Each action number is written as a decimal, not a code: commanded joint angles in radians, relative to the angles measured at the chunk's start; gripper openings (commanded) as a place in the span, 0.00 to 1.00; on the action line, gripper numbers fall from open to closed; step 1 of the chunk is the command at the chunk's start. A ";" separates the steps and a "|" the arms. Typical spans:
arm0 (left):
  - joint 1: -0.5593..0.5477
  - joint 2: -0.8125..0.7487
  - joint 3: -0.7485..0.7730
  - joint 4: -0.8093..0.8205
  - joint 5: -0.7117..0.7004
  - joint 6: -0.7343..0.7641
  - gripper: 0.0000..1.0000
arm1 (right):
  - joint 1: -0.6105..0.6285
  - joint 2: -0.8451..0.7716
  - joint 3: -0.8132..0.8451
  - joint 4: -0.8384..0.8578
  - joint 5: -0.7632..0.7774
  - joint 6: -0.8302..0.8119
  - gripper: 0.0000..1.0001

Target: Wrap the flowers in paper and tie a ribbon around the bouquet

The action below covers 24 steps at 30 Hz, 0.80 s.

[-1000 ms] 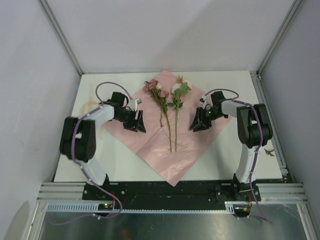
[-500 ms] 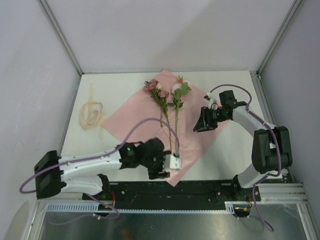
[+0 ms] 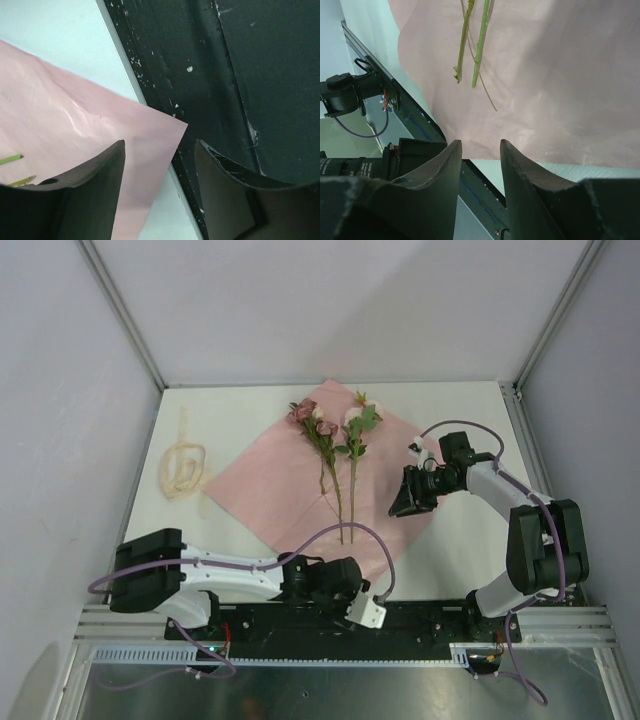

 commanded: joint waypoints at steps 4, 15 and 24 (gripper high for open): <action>-0.006 0.033 0.000 0.101 0.054 0.042 0.65 | 0.003 -0.024 0.000 0.013 -0.008 -0.011 0.42; 0.082 0.076 0.004 0.112 0.197 -0.011 0.41 | -0.002 -0.009 0.001 0.019 -0.003 -0.006 0.41; 0.105 0.002 0.027 0.050 0.176 0.010 0.02 | 0.006 -0.023 0.001 0.013 -0.027 -0.029 0.41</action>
